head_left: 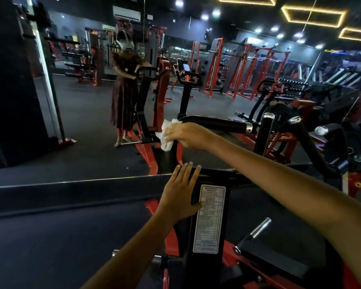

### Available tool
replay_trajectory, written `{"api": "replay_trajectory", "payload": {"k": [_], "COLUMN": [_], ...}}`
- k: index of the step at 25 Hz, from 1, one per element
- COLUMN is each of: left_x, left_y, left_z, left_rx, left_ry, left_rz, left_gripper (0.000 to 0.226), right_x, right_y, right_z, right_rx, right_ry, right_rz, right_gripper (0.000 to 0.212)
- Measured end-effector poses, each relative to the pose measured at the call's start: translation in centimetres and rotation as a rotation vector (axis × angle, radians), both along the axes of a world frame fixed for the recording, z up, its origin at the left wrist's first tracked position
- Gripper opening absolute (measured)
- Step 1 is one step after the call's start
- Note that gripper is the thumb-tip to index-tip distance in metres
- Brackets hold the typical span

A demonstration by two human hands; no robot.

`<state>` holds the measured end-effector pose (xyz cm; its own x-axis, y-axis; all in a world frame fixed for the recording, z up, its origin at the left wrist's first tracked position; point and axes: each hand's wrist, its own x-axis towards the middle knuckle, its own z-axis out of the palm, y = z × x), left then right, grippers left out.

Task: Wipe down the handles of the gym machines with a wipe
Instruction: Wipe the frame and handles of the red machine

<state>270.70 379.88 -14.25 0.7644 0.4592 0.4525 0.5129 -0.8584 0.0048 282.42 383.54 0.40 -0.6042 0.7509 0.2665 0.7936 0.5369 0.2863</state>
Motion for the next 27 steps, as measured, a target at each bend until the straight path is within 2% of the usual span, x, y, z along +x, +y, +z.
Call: {"api": "replay_trajectory", "payload": {"k": [3,6,11,14,17,20,24,27], "left_x": [0.0,-0.1,-0.3,-0.5,-1.0,-2.5,-5.1,-6.5], "left_y": [0.3,0.5,1.3,1.8,2.2,2.9,5.0,6.8], "left_z": [-0.1,-0.2,0.2,-0.1,0.4,1.0,1.7,2.1], "left_rx": [0.028,0.034,0.071,0.09,0.059,0.029,-0.243,-0.376], "left_ry": [-0.014,-0.053,-0.067,-0.069,-0.121,-0.293,-0.564,-0.638], "left_rz": [-0.008,-0.033,-0.067,-0.103,-0.133,-0.098,0.034,0.102], "left_gripper": [0.102,0.095,0.081,0.079,0.072,0.061,0.06,0.049], "right_x": [2.3,5.5,12.7,14.1,11.5,7.6,2.6,0.3], "right_y": [-0.2,-1.8,-6.8,-8.4,-7.4,-4.7,-0.9,0.1], "right_z": [-0.1,0.6,0.9,0.8,0.3,-0.1,-0.8,-1.0], "right_rx": [0.168,0.287,0.311,0.36,0.379,0.401,0.397,0.27], "right_ry": [0.072,0.231,0.445,0.576,0.606,0.563,0.527,0.452], "right_rz": [-0.007,-0.171,-0.377,-0.465,-0.39,-0.299,-0.19,-0.144], "right_gripper": [0.035,0.036,0.034,0.03,0.026,0.027,0.029,0.031]}}
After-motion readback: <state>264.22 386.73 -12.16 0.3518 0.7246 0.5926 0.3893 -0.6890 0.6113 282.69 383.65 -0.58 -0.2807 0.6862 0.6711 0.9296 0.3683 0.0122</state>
